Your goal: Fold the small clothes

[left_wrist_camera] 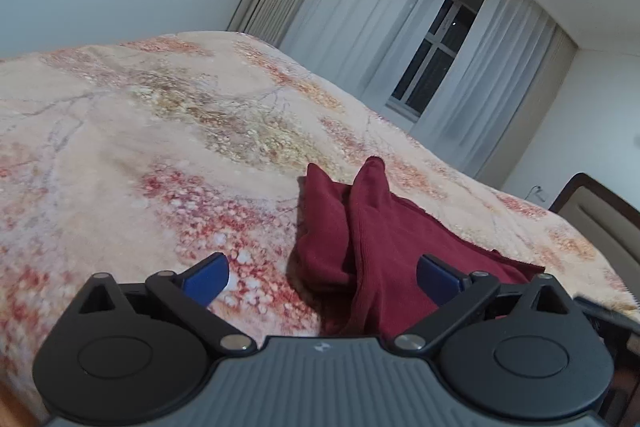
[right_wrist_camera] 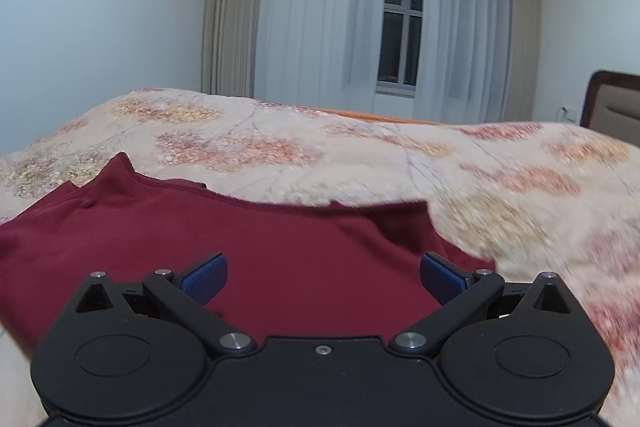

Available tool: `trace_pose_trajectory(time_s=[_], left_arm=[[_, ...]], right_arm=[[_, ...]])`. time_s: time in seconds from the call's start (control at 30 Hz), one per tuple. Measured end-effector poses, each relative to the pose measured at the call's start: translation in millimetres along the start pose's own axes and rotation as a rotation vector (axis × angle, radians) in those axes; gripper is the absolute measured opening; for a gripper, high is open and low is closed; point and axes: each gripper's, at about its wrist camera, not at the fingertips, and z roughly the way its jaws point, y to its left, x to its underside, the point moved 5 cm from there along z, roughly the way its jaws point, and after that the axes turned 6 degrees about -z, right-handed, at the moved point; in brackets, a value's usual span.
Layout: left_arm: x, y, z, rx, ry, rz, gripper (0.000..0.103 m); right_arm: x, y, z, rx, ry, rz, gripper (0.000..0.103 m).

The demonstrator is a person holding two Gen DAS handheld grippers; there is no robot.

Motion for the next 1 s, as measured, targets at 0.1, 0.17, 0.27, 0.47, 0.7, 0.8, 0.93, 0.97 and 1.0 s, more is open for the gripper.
trace_pose_trajectory(time_s=[0.1,0.17,0.27,0.47,0.7,0.8,0.93,0.97,1.0], left_arm=[[5,-4,-2,-0.053,0.027,0.026,0.102],[8,-7,-2,-0.081,0.037,0.046,0.102],[10,-11,-3,-0.105,0.043,0.055,0.102],[13,-10,2,-0.128,0.051,0.056,0.102],[15,-13,4,-0.145,0.060,0.075,0.102],[15,-15,5,-0.153,0.065,0.078,0.103],[16,-16,5,-0.163,0.074,0.081,0.103],[17,-17,5,-0.166,0.076,0.081,0.103],[17,-18,5,-0.168,0.078,0.082,0.103]], right_arm=[[-18,20,31,-0.015,0.029,-0.074,0.102],[-25,33,53,0.003,0.062,-0.141,0.102],[-26,48,80,0.034,0.109,-0.220,0.102],[-3,56,83,0.068,0.120,-0.236,0.102],[8,60,54,0.081,0.063,-0.229,0.102],[13,63,41,0.095,0.046,-0.235,0.102],[21,63,29,0.074,0.032,-0.201,0.102],[22,63,27,0.072,0.030,-0.196,0.102],[24,64,25,0.071,0.028,-0.192,0.102]])
